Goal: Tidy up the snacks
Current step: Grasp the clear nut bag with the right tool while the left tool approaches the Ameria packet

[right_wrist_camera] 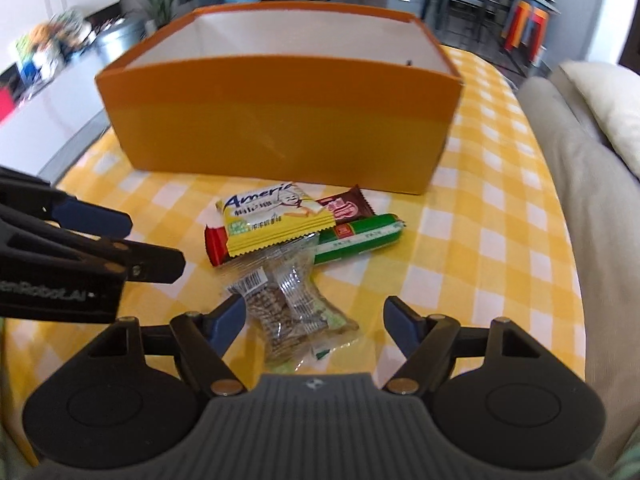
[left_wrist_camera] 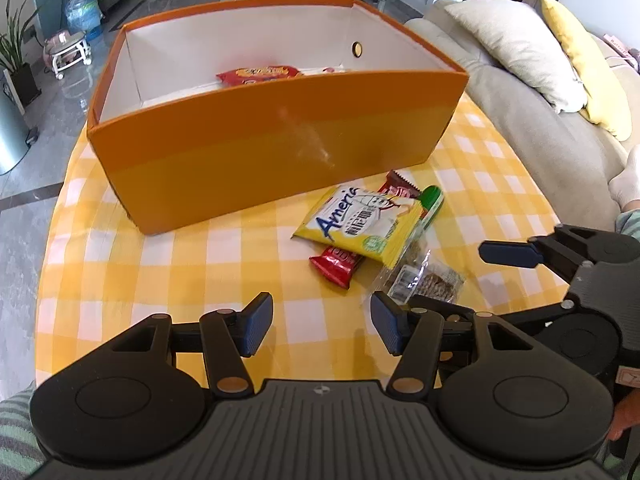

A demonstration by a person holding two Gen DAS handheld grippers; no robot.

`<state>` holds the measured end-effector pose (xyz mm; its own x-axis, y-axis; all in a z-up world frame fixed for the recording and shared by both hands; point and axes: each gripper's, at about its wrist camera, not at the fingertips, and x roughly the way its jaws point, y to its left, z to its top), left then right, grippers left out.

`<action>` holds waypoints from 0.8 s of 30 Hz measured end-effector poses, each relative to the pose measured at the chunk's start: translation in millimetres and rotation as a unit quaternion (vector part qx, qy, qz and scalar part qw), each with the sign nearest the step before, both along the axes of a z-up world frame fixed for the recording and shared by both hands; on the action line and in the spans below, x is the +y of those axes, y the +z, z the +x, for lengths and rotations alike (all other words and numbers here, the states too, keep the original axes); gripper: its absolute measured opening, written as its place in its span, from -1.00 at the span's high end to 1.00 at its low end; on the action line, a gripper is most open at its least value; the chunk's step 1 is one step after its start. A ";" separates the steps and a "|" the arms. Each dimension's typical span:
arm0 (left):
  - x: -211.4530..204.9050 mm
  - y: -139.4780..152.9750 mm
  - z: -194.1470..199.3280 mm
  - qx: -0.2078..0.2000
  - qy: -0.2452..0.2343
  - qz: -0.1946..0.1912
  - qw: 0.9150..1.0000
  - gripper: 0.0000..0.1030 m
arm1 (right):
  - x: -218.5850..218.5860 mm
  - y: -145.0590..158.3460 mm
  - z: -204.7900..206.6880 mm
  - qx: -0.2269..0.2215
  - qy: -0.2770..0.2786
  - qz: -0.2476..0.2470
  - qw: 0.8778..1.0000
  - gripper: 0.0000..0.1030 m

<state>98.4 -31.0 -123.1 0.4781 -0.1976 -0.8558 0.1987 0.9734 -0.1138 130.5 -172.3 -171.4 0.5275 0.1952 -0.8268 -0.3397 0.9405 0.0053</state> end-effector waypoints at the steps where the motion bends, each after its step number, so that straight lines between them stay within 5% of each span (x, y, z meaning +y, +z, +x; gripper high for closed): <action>1: 0.8 -0.5 0.2 0.002 0.001 0.000 1.000 -0.29 | 1.0 -1.9 1.5 0.001 0.007 0.001 1.000 -0.43; 4: 0.9 -2.3 1.0 0.007 0.001 0.001 1.000 -0.29 | 4.5 -7.2 4.5 0.006 0.022 0.000 1.000 -0.36; 9: -3.3 -5.8 1.8 0.011 -0.007 0.003 1.000 -0.29 | 9.3 -9.7 1.5 0.011 0.033 -0.006 0.999 0.20; 24: -26.7 -0.3 12.1 0.004 -0.025 -0.035 0.999 -0.29 | -30.2 0.4 7.9 0.057 -0.053 -0.013 0.997 0.34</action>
